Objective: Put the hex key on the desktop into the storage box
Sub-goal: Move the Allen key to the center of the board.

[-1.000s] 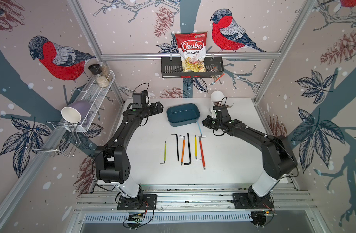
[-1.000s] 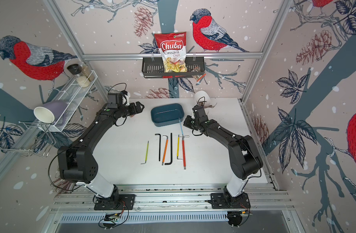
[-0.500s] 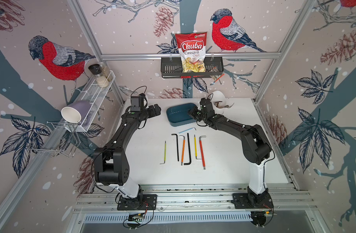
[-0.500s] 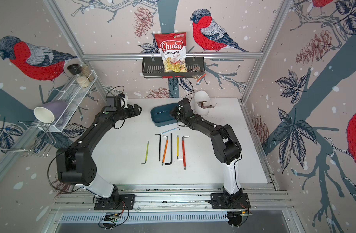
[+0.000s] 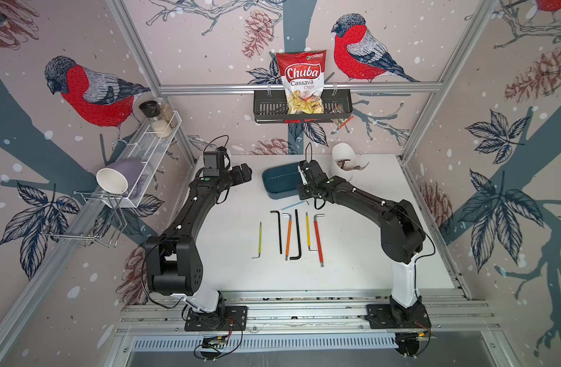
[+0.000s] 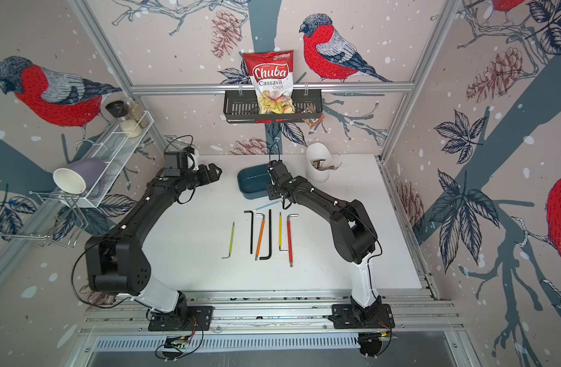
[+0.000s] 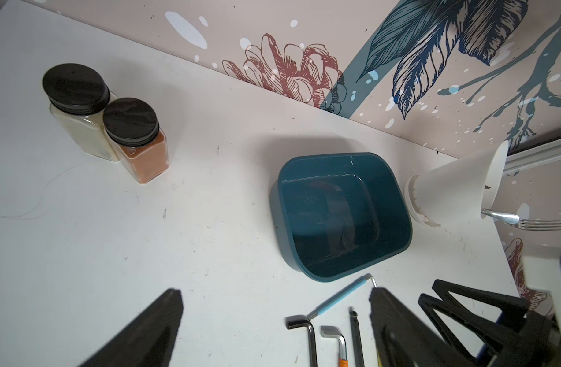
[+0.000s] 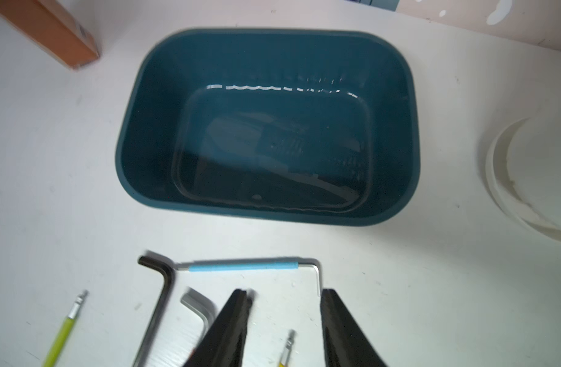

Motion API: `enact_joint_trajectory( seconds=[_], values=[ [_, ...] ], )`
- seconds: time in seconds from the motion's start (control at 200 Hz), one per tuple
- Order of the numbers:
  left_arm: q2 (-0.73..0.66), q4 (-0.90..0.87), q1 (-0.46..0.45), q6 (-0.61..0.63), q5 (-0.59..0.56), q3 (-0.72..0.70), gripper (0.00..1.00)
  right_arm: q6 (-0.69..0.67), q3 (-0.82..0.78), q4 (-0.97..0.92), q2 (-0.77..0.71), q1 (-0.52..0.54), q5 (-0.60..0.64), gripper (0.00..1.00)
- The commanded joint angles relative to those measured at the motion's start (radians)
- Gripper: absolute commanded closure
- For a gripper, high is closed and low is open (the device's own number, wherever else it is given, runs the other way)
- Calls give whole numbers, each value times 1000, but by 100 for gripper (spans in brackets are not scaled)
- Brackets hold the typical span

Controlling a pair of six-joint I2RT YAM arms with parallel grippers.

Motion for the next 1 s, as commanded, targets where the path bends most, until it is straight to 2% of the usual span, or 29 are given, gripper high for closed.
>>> enact_joint_trajectory(
  seconds=[0.0, 0.095, 0.55, 0.795, 0.995],
  values=[
    [1, 20, 2, 5, 6, -1, 5, -193, 4, -74, 26, 3, 17, 57],
    [4, 20, 2, 6, 1, -2, 5, -245, 7, -63, 55, 8, -14, 56],
    [15, 17, 2, 10, -9, -7, 5, -364, 55, -9, 186, 14, 55, 52],
    [15, 12, 1, 12, -13, -7, 5, -385, 66, 14, 225, 4, 2, 52],
    [10, 11, 1, 15, -19, -6, 5, -380, 56, 22, 244, -14, -92, 52]
  ],
)
